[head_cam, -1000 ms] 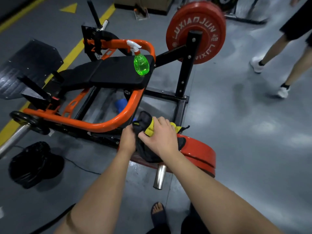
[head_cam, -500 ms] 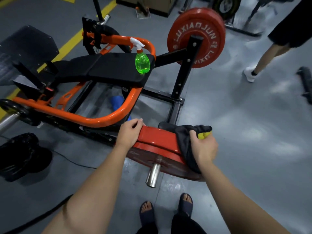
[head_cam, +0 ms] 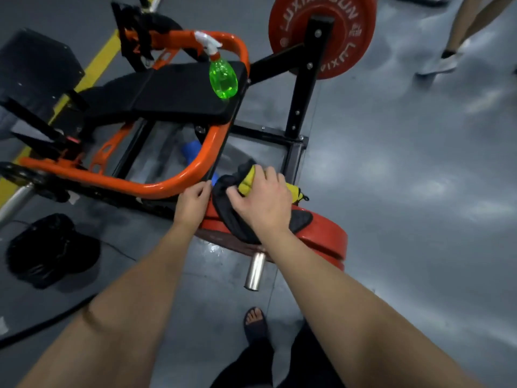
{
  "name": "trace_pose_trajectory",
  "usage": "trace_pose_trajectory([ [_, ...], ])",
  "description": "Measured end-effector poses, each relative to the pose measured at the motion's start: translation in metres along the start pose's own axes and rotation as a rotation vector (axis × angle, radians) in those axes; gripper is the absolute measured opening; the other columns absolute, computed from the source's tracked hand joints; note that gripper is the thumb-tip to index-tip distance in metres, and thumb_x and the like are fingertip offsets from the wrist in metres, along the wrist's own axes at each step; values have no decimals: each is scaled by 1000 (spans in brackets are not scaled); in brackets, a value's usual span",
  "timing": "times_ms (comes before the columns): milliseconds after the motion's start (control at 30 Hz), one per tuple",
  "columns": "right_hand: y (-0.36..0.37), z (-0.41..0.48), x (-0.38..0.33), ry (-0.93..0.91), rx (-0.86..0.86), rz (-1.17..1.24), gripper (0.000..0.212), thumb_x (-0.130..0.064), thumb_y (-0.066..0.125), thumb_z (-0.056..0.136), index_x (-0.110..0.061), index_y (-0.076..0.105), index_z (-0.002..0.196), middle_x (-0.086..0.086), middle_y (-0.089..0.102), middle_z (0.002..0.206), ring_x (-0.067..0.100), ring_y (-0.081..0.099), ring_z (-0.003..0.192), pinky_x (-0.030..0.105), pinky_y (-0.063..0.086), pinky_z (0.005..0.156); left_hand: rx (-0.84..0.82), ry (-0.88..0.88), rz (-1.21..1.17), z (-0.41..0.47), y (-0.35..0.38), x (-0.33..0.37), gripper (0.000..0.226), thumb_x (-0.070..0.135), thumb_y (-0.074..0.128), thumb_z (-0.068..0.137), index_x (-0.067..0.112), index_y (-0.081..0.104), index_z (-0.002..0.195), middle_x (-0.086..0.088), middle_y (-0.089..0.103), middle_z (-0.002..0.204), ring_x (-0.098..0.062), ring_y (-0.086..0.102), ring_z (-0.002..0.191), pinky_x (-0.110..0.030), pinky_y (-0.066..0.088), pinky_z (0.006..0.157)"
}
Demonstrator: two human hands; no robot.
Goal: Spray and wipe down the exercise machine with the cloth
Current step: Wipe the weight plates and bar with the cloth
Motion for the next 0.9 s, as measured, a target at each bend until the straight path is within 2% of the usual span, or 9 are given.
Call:
trace_pose_trajectory([
  [67,5,3,-9,-66,-102,20,62,-59,60,77,-14,63,120,9,64,105,33,60,101,43,52,79,-14,7,69,-5,0,9,39,25,50,105,23,54,66,-13,70,78,-35,67,83,-43,46,74],
  [167,9,8,-27,-163,-174,49,57,-56,63,80,-17,61,122,8,62,109,33,57,106,44,51,81,-61,107,-23,-15,-2,49,29,43,45,94,30,71,97,-5,76,106,-28,69,108,-41,52,94],
  [233,9,8,-29,-191,-166,95,59,-53,65,78,-18,61,126,8,60,106,32,57,103,44,52,81,-23,62,-19,-19,-5,56,30,55,41,89,46,67,101,3,75,104,-24,69,104,-42,53,95],
  [367,-2,-6,-9,-311,-151,176,62,-53,63,74,-21,65,128,5,59,100,29,58,95,43,54,78,-75,146,160,-27,-1,53,35,40,48,88,34,62,119,1,74,110,-27,69,107,-50,56,92],
  [500,-24,-22,48,-227,-81,260,54,-54,59,73,-21,68,115,2,60,99,28,60,98,36,51,76,-205,346,411,-49,29,95,40,28,39,84,10,66,107,-17,71,100,-39,63,99,-44,47,90],
  [567,-33,-30,81,-149,12,329,45,-47,61,74,-14,70,103,3,60,95,29,63,94,33,49,77,-231,469,485,-64,47,117,47,37,35,87,11,67,109,-12,72,104,-34,62,103,-43,42,95],
  [667,-44,-38,112,-2,85,429,40,-44,60,75,-11,70,94,6,62,90,29,64,88,27,44,75,-170,486,550,-73,62,124,53,55,33,92,24,68,119,7,69,112,-16,57,111,-37,36,105],
  [800,-43,-43,121,101,48,461,38,-46,56,73,-14,65,91,3,58,89,28,61,88,36,49,75,-150,510,563,-70,64,127,41,51,36,103,29,70,108,12,68,101,-12,56,101,-34,38,96],
  [900,-42,-43,124,148,18,469,40,-50,52,73,-17,65,92,-2,57,92,24,60,92,33,46,74,-117,504,515,-65,62,127,40,43,39,108,23,67,88,14,55,80,-13,51,83,-36,40,86],
])
Point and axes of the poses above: each hand's wrist, its own z-axis towards the middle knuckle, its own y-axis out of the palm, x = y × z, the point moved 5 cm from there along z, towards the middle knuckle
